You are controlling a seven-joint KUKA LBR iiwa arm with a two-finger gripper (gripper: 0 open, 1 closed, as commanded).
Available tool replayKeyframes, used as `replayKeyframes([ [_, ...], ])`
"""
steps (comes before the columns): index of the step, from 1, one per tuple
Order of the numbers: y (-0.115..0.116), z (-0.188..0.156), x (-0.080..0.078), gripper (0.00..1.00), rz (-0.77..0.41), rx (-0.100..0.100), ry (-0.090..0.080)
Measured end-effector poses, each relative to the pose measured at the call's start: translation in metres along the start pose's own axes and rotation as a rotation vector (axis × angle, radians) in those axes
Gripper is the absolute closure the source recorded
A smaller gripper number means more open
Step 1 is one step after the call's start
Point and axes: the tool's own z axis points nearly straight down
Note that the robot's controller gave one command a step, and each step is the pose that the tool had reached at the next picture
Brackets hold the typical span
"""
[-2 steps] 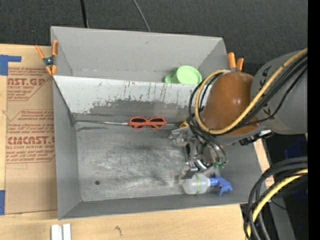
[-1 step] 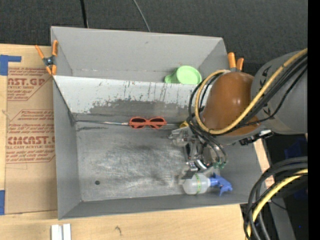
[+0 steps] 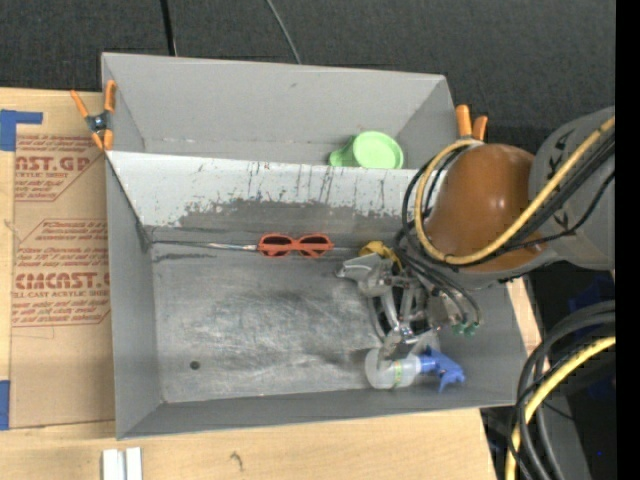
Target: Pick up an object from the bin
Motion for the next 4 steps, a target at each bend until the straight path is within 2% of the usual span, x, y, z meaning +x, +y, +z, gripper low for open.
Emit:
replayKeyframes([
  [1, -0.032, 0.019, 0.016, 0.0, -0.08, 0.003, -0.001],
  [2, -0.04, 0.05, 0.019, 0.0, -0.189, 0.003, -0.005],
  [3, -0.067, 0.077, -0.002, 1.0, -0.458, -0.006, 0.005],
  [4, -0.067, 0.077, -0.002, 1.0, -0.458, -0.006, 0.004],
])
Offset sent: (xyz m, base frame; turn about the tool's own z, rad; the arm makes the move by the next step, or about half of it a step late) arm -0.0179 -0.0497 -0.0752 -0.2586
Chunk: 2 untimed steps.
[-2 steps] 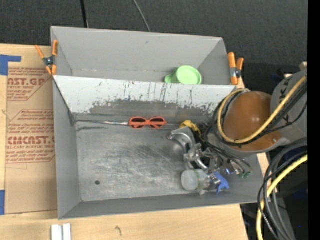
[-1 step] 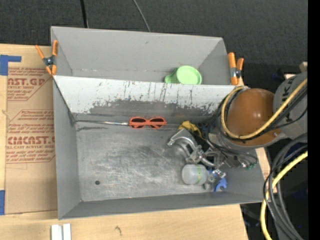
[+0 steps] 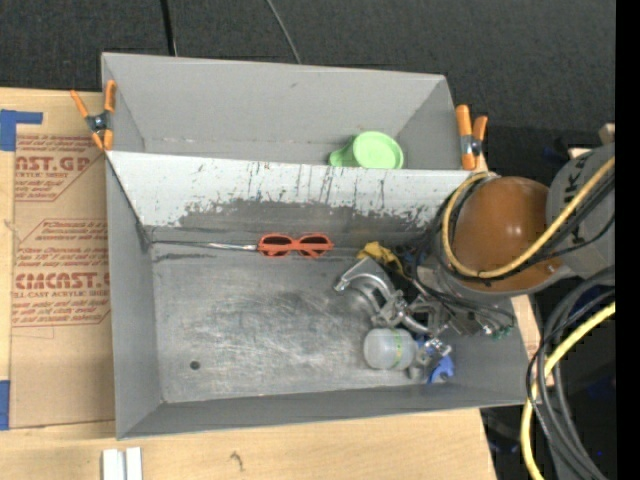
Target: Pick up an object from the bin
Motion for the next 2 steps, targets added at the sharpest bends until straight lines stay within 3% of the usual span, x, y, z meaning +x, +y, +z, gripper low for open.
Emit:
replayKeyframes([
  [1, 0.001, -0.046, 0.006, 1.0, 0.001, 0.002, 0.003],
  [2, 0.001, -0.081, -0.002, 1.0, -0.006, 0.012, -0.007],
])
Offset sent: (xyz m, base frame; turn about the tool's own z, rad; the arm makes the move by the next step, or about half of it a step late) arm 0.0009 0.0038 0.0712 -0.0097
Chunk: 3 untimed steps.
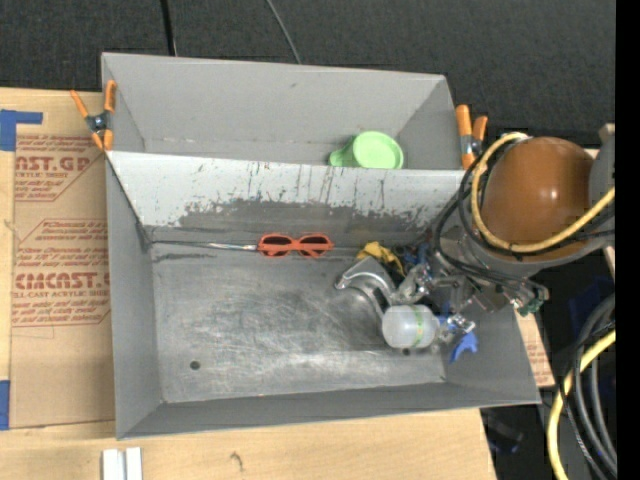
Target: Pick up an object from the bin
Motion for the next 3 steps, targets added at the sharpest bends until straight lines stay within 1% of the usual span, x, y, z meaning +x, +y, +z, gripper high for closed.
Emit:
replayKeyframes([
  [1, 0.003, 0.016, 0.009, 1.0, 0.016, -0.004, 0.003],
  [2, 0.006, -0.009, -0.002, 1.0, 0.005, -0.005, 0.005],
  [3, 0.014, -0.063, 0.002, 1.0, 0.02, -0.006, 0.006],
])
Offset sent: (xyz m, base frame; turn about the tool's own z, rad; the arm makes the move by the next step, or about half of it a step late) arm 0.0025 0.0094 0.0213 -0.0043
